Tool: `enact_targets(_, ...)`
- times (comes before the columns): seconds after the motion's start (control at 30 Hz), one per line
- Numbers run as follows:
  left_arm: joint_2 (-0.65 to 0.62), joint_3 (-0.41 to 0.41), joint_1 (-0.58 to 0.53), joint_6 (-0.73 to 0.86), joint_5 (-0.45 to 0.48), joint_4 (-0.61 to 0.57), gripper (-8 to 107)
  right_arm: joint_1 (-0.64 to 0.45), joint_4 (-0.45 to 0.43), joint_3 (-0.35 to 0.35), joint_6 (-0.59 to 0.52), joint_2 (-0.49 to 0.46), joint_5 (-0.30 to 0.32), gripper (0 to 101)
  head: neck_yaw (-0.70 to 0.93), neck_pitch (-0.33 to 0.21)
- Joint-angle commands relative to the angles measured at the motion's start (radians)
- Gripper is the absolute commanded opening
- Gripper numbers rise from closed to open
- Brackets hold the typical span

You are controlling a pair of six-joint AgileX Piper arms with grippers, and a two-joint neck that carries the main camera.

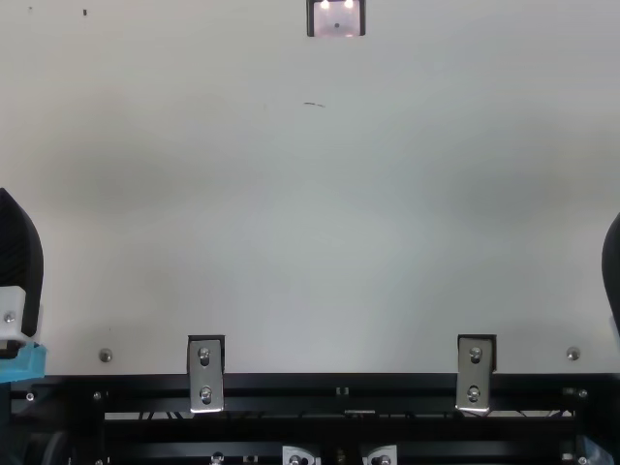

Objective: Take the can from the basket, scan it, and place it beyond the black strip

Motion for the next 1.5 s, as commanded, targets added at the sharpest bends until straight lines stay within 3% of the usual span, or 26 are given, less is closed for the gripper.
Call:
enact_targets(0.0, 0.0, 0.0, 0.0, 0.0, 0.0, 0.0, 90, 0.0, 0.0, 0.0, 0.0, 0.0, 0.0, 101, 0.006, -0.001)
enact_targets(1.47, 0.0, 0.0, 0.0, 0.0, 0.0, 0.0, 90, 0.0, 0.0, 0.0, 0.0, 0.0, 0.0, 101, 0.006, -0.001)
